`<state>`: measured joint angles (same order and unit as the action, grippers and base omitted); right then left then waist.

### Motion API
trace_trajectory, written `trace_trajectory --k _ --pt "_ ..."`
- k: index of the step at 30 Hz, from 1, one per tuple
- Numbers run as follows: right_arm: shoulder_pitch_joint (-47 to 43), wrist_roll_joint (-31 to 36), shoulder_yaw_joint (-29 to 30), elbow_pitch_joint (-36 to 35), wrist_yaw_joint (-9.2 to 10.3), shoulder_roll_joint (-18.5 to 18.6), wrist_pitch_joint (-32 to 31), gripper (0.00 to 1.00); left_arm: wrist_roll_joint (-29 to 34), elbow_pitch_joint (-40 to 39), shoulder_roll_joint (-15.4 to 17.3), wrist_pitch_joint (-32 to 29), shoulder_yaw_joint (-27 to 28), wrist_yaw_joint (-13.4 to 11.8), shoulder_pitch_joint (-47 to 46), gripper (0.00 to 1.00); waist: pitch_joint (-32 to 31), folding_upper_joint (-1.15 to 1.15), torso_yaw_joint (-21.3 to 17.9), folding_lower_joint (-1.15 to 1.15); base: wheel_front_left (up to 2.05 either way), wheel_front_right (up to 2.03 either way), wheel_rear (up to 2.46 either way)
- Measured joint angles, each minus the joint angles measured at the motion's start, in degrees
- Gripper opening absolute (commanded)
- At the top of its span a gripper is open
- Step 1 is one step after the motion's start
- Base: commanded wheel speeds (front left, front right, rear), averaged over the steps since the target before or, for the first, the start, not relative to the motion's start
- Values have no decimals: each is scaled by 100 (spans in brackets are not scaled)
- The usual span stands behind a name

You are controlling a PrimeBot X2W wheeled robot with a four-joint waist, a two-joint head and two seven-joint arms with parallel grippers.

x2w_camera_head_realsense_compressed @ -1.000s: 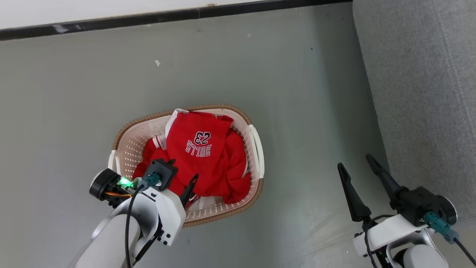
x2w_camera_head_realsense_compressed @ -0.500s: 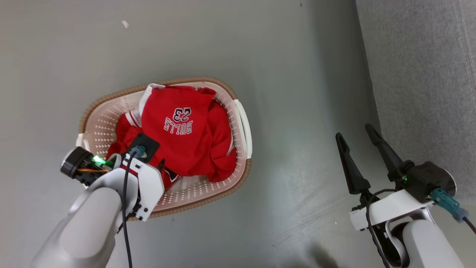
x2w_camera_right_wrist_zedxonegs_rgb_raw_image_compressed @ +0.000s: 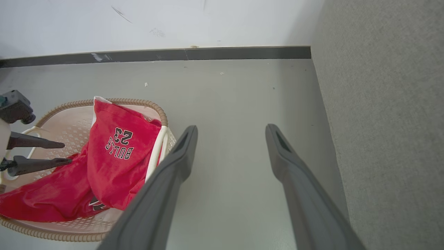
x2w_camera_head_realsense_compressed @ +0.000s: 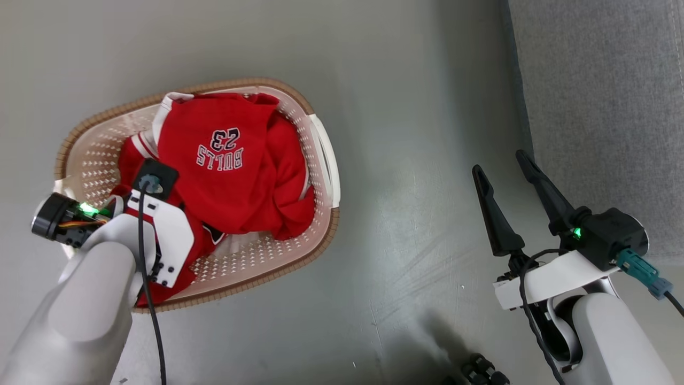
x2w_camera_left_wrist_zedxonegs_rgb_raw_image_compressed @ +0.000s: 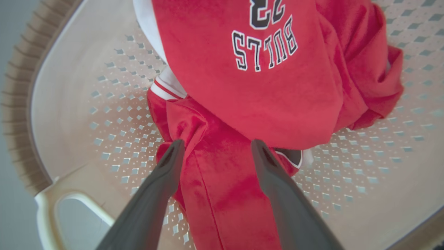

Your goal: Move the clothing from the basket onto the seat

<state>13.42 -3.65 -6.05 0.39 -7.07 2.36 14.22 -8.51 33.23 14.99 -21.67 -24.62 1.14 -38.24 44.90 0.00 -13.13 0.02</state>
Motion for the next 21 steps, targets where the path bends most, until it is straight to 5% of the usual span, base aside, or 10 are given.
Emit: trace_trajectory --k 21 --pt "413 -93 -214 -114 0 0 14 100 119 495 121 -267 105 -254 -754 100 807 0 -253 0 0 0 0"
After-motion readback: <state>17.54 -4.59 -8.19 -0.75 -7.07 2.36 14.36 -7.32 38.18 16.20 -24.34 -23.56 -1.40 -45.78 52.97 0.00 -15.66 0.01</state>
